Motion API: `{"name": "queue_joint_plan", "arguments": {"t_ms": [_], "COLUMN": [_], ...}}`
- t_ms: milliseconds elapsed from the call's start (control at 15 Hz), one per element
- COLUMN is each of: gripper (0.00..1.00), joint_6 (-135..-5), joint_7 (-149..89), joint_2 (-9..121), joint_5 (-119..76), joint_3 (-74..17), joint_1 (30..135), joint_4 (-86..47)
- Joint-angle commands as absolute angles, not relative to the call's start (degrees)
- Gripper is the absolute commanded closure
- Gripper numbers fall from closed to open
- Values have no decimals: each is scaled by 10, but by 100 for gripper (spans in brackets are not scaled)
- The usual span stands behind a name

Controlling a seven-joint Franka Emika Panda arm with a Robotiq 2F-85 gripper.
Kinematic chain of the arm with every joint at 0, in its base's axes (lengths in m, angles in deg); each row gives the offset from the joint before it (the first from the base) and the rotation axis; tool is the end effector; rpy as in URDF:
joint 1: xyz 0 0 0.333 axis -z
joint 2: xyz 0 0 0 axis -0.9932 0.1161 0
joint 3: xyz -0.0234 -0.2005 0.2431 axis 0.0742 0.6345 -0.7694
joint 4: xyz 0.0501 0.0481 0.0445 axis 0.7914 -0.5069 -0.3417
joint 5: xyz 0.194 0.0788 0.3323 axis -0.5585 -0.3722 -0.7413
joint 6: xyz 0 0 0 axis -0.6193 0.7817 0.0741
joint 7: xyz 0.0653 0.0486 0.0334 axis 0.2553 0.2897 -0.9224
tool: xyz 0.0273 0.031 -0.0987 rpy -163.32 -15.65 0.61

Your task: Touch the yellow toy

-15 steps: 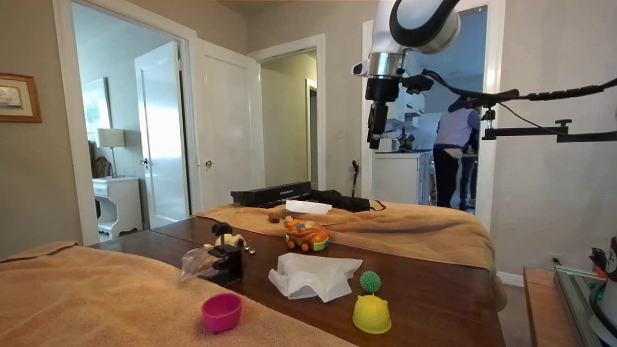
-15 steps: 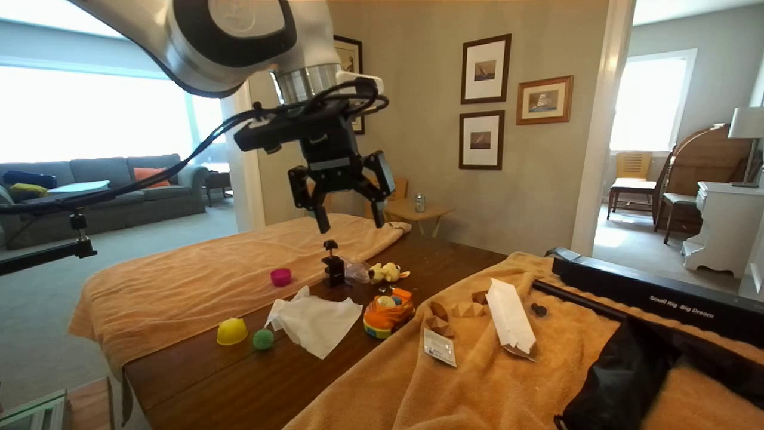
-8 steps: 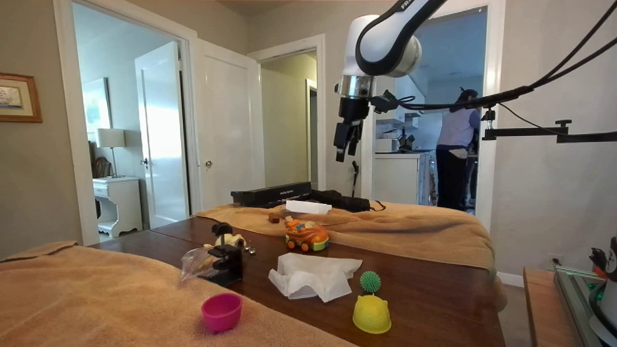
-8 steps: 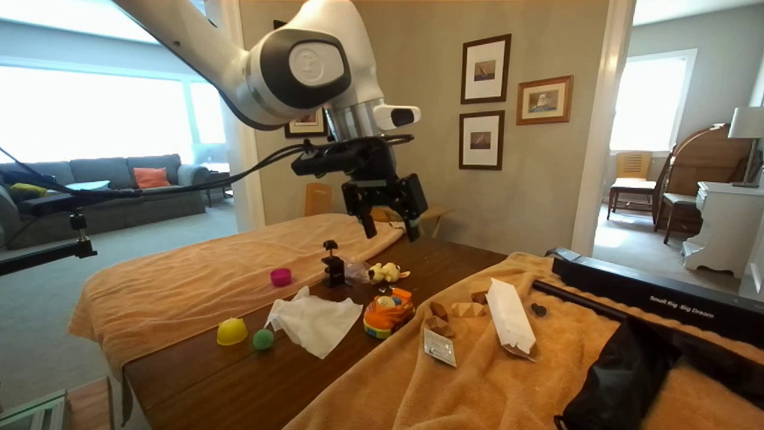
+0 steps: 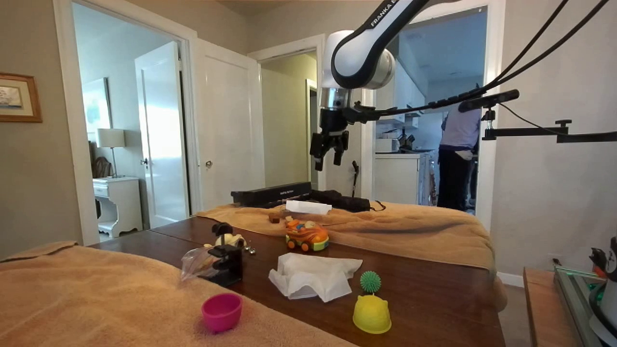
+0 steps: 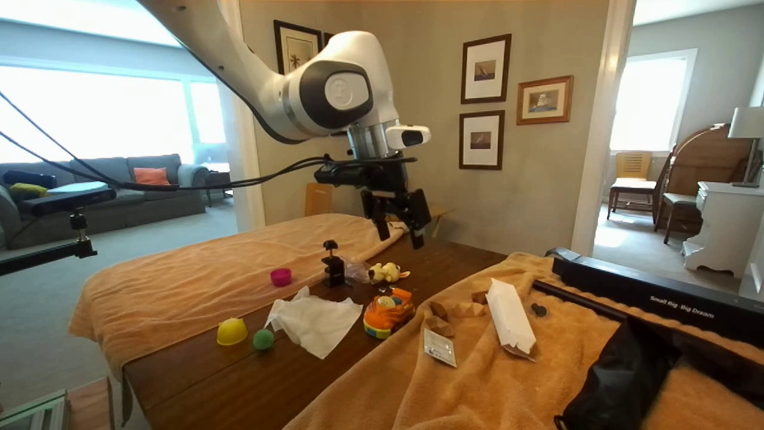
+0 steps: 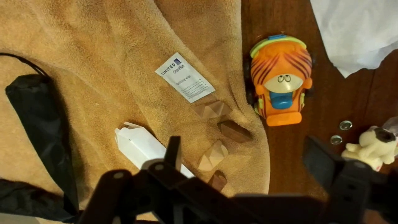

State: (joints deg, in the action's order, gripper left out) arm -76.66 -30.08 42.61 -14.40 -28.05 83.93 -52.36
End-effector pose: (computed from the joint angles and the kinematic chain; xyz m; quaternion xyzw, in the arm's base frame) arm 0.5584 -0.0474 0.3866 0.9917 -0.0210 0.1103 0.0634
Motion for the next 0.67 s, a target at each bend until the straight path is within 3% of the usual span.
{"name": "queue_joint_plan", "arguments": {"t_ms": [0, 600], "gripper": [0, 0], "joint_6": [-765, -876], "joint_7": [-301, -334], "joint_2": [426, 509], "joint_5": [-144, -165], "joint_3": [-286, -303], "joint_1": [845, 839], "joint_4": [-522, -473]}}
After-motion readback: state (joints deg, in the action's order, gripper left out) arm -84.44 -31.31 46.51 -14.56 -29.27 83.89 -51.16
